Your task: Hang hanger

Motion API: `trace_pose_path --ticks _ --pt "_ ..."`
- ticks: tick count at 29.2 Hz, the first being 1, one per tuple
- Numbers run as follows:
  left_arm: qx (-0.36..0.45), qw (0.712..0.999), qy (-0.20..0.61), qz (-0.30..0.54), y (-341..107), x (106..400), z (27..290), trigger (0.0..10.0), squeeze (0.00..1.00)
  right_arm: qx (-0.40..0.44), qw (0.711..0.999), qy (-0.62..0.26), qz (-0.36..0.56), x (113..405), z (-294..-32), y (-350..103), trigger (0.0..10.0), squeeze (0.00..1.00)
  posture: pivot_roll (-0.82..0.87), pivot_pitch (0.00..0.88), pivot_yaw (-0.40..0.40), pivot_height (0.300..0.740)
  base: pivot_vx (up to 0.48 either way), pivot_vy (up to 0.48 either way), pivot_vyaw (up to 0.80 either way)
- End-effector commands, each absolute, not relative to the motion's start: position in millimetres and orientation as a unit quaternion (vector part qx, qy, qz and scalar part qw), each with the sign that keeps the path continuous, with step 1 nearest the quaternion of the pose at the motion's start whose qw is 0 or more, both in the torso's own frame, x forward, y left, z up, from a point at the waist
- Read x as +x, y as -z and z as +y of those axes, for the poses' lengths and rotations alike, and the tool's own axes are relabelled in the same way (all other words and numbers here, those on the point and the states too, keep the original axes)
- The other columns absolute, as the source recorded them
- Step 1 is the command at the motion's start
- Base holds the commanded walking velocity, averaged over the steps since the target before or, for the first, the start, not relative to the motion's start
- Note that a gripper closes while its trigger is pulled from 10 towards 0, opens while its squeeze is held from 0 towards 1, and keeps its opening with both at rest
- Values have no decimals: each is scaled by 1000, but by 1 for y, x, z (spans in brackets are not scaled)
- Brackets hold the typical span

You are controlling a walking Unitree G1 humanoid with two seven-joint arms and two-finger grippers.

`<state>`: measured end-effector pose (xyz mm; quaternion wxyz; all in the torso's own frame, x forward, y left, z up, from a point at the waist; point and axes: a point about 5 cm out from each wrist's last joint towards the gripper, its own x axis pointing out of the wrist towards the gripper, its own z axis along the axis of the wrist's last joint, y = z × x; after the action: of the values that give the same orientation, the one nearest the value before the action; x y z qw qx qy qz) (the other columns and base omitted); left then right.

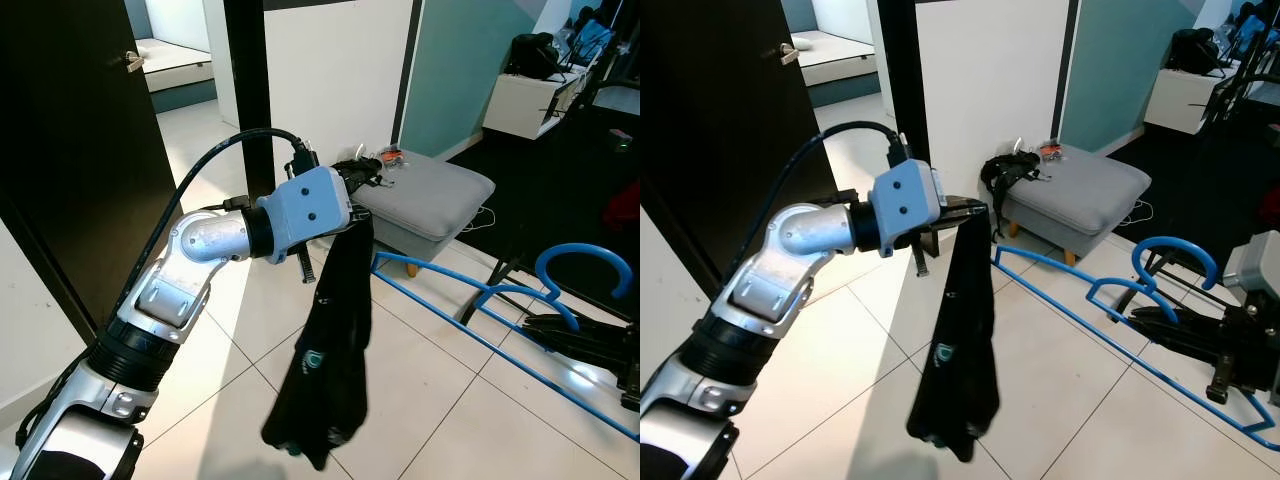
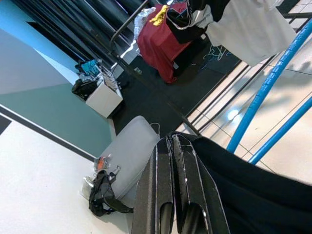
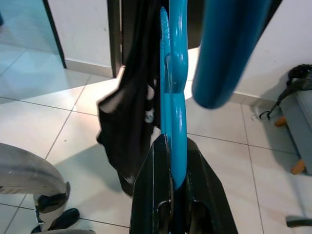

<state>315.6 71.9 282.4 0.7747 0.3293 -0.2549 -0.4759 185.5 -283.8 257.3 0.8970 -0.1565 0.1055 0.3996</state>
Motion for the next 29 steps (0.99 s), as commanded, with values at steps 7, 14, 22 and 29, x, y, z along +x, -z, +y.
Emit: trace_pose_path --ticks 7,14,22,29 --pt "361 780 454 -234 -272 325 78 10000 0 -157 891 -412 111 176 -285 -261 10000 0 79 0 32 740 0 0 0" --pt "371 788 435 -230 -275 331 87 10000 0 -157 896 -392 133 165 -300 -262 10000 0 78 0 33 740 0 0 0" --pt "364 783 442 -244 -280 327 84 10000 0 -161 900 -383 131 159 -307 -270 10000 0 74 0 33 740 0 0 0" --pt "355 779 450 -254 -281 324 77 10000 0 -159 897 -394 119 163 -300 -269 10000 0 77 0 30 740 0 0 0"
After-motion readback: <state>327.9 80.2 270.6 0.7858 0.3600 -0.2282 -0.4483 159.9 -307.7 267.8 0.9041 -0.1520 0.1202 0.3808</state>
